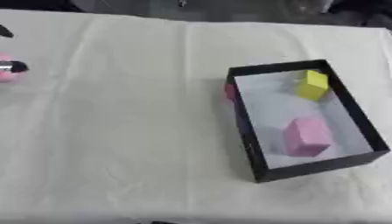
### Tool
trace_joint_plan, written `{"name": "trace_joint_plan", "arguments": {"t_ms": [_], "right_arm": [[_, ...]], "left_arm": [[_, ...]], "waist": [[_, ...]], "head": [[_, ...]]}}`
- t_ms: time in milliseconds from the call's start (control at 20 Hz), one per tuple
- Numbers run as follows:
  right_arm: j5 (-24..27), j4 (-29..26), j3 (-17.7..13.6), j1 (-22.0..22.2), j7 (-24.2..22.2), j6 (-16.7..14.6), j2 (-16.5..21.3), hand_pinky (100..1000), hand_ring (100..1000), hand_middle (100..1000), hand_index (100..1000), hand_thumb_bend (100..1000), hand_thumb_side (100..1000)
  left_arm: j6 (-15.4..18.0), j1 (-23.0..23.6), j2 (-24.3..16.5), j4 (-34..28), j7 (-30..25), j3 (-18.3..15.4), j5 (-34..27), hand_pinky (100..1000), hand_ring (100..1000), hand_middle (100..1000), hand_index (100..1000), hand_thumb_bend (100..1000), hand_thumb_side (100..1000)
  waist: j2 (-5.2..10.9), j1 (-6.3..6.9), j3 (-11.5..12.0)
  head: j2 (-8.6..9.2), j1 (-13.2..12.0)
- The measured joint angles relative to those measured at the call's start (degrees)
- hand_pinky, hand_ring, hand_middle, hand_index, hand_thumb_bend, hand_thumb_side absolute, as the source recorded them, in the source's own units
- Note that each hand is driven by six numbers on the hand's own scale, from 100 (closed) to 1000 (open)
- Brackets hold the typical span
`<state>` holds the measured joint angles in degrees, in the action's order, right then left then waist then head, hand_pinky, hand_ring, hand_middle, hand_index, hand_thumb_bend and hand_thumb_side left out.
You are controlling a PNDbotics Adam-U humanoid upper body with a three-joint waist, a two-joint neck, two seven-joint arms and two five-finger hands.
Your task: Pick up the objects with one hand, pass them to the other hand, and then place them into the box on the other side of the table.
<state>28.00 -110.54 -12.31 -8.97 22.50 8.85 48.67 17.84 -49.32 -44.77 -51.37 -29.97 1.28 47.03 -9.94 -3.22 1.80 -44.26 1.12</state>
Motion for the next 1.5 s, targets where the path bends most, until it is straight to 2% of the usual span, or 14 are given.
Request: {"name": "trace_joint_plan", "arguments": {"t_ms": [200,400,600,750,1050,1250,1300,1350,1500], "right_arm": [[-0.23,-0.04,-0.02,0.44,0.02,0.01,-0.28,735,941,848,978,100,552],[-0.63,-0.42,-0.02,0.48,0.1,0.11,-1.09,735,941,848,977,100,561],[-1.35,-0.96,0.0,0.75,0.14,0.34,-1.9,736,941,847,977,100,567],[-1.84,-1.1,0.03,0.9,0.06,0.59,-2.48,735,941,847,977,100,574],[-2.56,-1.1,0.19,1.01,0.03,1.04,-3.29,736,940,846,977,100,583],[-2.84,-1.1,0.34,1.41,0.09,1.19,-3.52,736,940,845,977,100,587],[-2.97,-1.1,0.35,1.42,0.09,1.21,-3.54,736,940,845,977,100,575],[-3.05,-1.1,0.35,1.42,0.07,1.24,-3.55,737,940,845,977,100,587],[-3.2,-1.1,0.36,1.47,0.02,1.39,-3.68,737,940,845,977,100,590]], "left_arm": [[-1.1,0.0,-0.75,1.76,0.88,-0.83,1.36,924,878,799,853,602,519],[-2.27,-0.18,-1.07,3.44,2.09,-1.5,2.57,919,873,796,859,583,516],[-3.31,-0.95,-1.1,4.98,3.0,-1.9,3.68,909,873,797,864,606,498],[-4.88,-1.7,-1.1,5.8,4.2,-2.26,5.76,902,873,795,827,589,464],[-7.97,-2.71,-1.04,8.0,5.84,-3.24,9.67,899,871,795,777,522,415],[-9.66,-2.75,-1.04,9.39,5.39,-3.62,11.54,890,876,806,784,544,395],[-10.06,-2.75,-1.04,9.68,5.15,-3.68,12.12,887,878,809,786,565,367],[-10.4,-2.75,-1.04,9.97,4.86,-3.76,12.68,885,878,809,786,553,396],[-11.31,-2.75,-1.03,10.81,4.11,-3.96,14.4,887,877,808,780,510,355]], "waist": [[-0.39,0.0,-0.19],[-1.26,0.0,-0.43],[-2.09,0.0,-0.68],[-2.55,0.0,-0.78],[-2.9,0.0,-1.03],[-3.06,0.0,-1.13],[-3.07,0.0,-1.18],[-3.11,0.0,-1.25],[-3.19,0.0,-1.35]], "head": [[0.04,-0.46],[0.12,-0.46],[0.63,-0.58],[1.14,-1.32],[1.75,-2.11],[2.08,-2.24],[2.1,-2.25],[2.11,-2.27],[2.27,-2.37]]}}
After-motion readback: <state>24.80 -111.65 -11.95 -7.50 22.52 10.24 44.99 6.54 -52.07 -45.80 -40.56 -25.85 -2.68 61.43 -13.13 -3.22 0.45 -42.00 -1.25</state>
